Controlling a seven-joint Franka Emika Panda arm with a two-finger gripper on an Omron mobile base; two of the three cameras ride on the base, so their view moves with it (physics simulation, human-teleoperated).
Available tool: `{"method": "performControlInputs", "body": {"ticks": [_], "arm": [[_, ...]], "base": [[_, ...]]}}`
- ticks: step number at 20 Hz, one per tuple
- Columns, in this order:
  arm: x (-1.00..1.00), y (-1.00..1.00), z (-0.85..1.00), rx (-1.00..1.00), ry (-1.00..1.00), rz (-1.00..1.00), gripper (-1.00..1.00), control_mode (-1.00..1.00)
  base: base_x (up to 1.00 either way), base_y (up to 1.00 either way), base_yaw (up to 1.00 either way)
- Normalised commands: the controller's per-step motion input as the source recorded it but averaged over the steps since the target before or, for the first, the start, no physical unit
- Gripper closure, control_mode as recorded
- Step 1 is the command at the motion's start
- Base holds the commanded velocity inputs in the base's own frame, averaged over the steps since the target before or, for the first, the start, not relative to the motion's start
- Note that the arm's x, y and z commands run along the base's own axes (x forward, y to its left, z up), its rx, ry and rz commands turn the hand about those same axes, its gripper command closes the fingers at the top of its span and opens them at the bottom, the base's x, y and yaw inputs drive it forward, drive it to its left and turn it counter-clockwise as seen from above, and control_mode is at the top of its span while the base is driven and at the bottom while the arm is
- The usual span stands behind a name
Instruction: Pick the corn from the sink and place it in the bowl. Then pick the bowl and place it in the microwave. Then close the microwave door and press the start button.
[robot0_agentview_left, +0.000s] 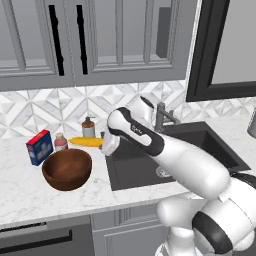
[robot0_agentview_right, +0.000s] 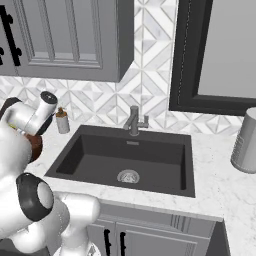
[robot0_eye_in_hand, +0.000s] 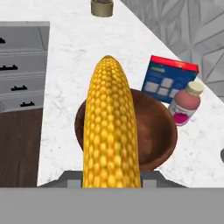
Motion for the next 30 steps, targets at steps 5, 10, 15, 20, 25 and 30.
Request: {"method": "performControlInputs", "body": {"ticks": [5,10,15,20,25,30], "arm": [[0.94,0.52,-0.09,-0.18,0.31,0.15,1.00,-1.00],[0.48,0.23,-0.56,-0.29,0.27,0.11,1.00,-1.00],[0.10,0.54,-0.69,-0.38,0.09,0.07,1.00,-1.00],[0.24,0.36,-0.32,-0.27,0.00,0.02,1.00,-1.00],[0.13,0.06,-0.69,-0.21,0.00,0.05,1.00,-1.00],[0.02,0.15,-0.18,-0.10,-0.06,0.02,1.00,-1.00]], "base": [[0.00,0.00,0.00],[0.00,0.00,0.00],[0.00,0.00,0.00],[0.00,0.00,0.00],[0.00,0.00,0.00],[0.00,0.00,0.00]]}}
